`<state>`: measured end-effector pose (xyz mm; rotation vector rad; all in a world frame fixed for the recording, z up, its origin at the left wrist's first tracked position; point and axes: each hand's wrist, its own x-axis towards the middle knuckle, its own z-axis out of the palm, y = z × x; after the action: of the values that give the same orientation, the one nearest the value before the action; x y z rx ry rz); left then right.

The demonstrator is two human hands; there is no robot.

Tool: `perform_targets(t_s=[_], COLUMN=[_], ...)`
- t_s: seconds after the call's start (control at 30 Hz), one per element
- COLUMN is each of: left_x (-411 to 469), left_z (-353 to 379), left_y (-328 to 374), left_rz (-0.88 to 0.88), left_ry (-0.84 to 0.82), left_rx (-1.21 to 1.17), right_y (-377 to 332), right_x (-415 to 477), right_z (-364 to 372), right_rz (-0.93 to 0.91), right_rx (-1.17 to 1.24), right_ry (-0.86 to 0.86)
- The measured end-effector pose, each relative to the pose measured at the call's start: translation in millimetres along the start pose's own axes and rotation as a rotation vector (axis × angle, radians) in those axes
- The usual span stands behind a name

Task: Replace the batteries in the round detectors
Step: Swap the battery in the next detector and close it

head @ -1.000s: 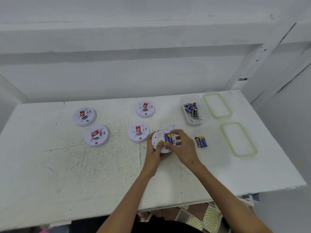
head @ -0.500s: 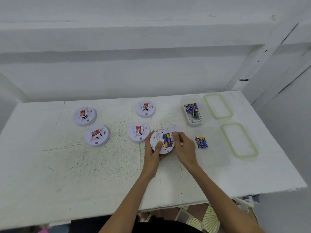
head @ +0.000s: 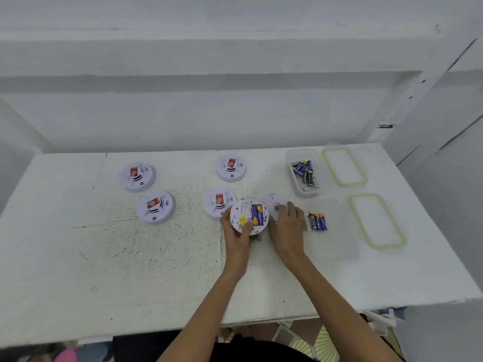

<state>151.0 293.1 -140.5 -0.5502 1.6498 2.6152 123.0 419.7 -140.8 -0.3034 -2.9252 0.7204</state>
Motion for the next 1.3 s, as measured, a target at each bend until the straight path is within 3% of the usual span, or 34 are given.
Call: perform_targets(t_s=[0.2,0.33,0.47,0.57,0.67,0.93,1.3], left_x=[2,4,3,4,5,4,1], left_z=[1,1,2,1,1,-2,0], left_y=[1,1,4,3,6,12,19], left_rz=[-0.005,-0.010,-0.037,-0.048,-0.090,-0.134,-0.088], left_ry=[0.028,0.013,-0.001,-0.013,-0.017,-0.086,-0.150], left_rx=[-0.049,-0.111,-0.126,-0.109,-0.116,-0.076,-0.106], right_y=[-9,-15,-26,-33,-36,-23,-19], right_x=[6,12,10,5,0,-16,-25], right_z=[-6,-20,-32,-40,-45,-50,-52], right_rz=[-0.035,0.091,0.274,0.241,0.067,-0.364,-0.437], right_rx=[-0.005,0.230,0.618,0.737,0.693,0.362,0.245], right_ry=[0.010,0.034,0.048,0.095,0.131,0.002,-0.009])
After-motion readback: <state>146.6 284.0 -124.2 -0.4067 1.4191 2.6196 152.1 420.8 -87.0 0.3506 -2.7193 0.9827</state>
